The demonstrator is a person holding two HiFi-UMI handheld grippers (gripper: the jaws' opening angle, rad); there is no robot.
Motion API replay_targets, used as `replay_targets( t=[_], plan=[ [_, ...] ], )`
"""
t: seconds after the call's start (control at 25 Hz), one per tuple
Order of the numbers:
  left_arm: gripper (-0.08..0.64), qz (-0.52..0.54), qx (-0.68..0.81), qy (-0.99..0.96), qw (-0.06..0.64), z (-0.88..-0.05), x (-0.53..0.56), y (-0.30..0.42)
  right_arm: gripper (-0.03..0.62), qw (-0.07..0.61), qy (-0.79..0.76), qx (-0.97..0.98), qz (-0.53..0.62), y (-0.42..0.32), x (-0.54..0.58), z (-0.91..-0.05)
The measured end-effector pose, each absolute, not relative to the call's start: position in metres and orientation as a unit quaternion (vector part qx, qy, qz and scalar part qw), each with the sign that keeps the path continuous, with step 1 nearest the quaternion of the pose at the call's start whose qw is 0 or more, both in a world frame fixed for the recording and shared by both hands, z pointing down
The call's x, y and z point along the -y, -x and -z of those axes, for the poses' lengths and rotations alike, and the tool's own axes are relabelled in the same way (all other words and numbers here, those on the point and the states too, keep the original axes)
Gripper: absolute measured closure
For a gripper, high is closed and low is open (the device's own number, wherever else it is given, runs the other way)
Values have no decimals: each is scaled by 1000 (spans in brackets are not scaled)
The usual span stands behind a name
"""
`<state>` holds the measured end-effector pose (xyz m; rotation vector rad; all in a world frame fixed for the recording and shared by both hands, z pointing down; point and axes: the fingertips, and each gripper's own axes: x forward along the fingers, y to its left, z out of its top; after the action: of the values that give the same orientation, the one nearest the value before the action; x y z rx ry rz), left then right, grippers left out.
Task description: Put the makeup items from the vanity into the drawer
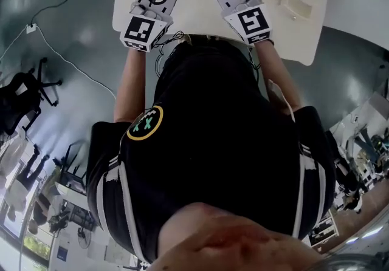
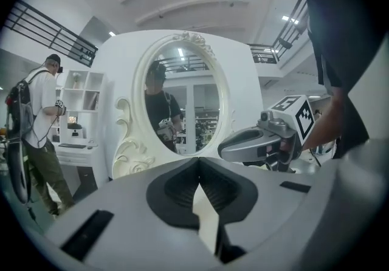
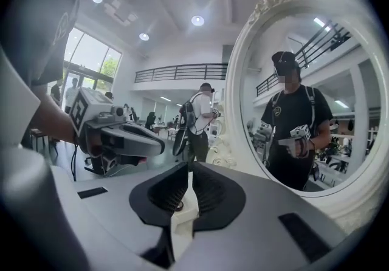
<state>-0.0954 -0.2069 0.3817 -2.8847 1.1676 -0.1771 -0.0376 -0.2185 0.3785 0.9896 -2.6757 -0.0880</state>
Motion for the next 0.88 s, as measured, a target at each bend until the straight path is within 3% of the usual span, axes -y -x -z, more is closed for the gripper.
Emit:
replay_targets(
  t=[0.2, 0.88],
  plan=[
    [541, 52, -331, 942, 24, -378, 207, 47, 569, 121, -380, 916, 34, -2, 205, -371],
    [541, 47, -322, 945, 41, -361, 200, 43, 572, 95, -376, 921, 41, 4, 200, -357]
  ],
)
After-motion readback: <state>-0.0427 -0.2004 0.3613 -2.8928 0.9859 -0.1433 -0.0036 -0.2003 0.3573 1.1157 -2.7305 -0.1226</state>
